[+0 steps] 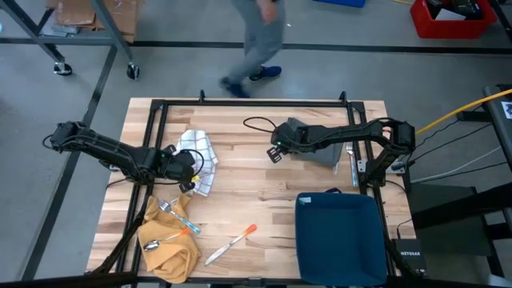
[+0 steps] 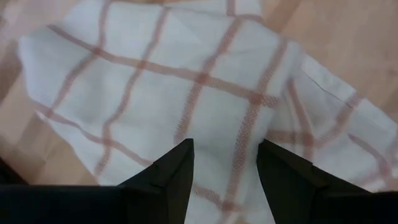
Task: Fold towel
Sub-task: Fold the white towel
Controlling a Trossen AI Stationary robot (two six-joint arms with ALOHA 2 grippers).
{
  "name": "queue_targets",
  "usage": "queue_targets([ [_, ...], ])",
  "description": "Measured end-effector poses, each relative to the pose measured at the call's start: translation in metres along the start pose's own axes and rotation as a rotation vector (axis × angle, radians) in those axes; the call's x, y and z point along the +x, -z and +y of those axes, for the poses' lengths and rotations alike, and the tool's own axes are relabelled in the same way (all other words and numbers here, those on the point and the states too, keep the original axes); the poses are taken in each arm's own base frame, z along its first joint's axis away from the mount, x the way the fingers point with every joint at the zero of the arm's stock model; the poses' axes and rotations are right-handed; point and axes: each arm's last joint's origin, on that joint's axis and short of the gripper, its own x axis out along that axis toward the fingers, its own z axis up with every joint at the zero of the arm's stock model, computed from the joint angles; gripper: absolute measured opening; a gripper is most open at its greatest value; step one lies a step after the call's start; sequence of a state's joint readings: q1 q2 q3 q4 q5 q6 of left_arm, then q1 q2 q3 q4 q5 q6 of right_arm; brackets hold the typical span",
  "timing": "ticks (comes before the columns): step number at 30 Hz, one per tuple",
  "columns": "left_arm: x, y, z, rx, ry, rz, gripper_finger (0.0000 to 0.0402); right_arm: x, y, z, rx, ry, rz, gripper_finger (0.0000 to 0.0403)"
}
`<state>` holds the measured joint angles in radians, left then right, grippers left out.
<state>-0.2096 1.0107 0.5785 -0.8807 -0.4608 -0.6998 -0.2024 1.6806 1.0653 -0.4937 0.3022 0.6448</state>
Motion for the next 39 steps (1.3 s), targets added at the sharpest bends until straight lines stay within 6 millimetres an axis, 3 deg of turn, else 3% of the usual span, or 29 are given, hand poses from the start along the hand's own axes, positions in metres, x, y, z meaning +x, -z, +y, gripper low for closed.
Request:
queue_targets([
  [6, 0.000, -0.001, 0.001, -0.002, -0.021, -0.016, 0.0144, 0.000, 0.000, 0.000, 0.000, 0.000, 0.001, 0.0010],
  [16, 0.000, -0.001, 0.001, -0.009, -0.018, -0.020, 0.0010, 0.000, 0.000, 0.000, -0.001, 0.000, 0.001, 0.0010],
  [26, -0.006, -0.020, -0.011, -0.040, 0.099, -0.169, 0.0006, 0.000, 0.000, 0.000, 0.002, 0.000, 0.001, 0.0010],
  [39, -0.059, -0.070, -0.017, 0.162, 0.189, -0.425, 0.0003, 0.000, -0.003, 0.002, 0.014, -0.021, -0.025, 0.0010],
])
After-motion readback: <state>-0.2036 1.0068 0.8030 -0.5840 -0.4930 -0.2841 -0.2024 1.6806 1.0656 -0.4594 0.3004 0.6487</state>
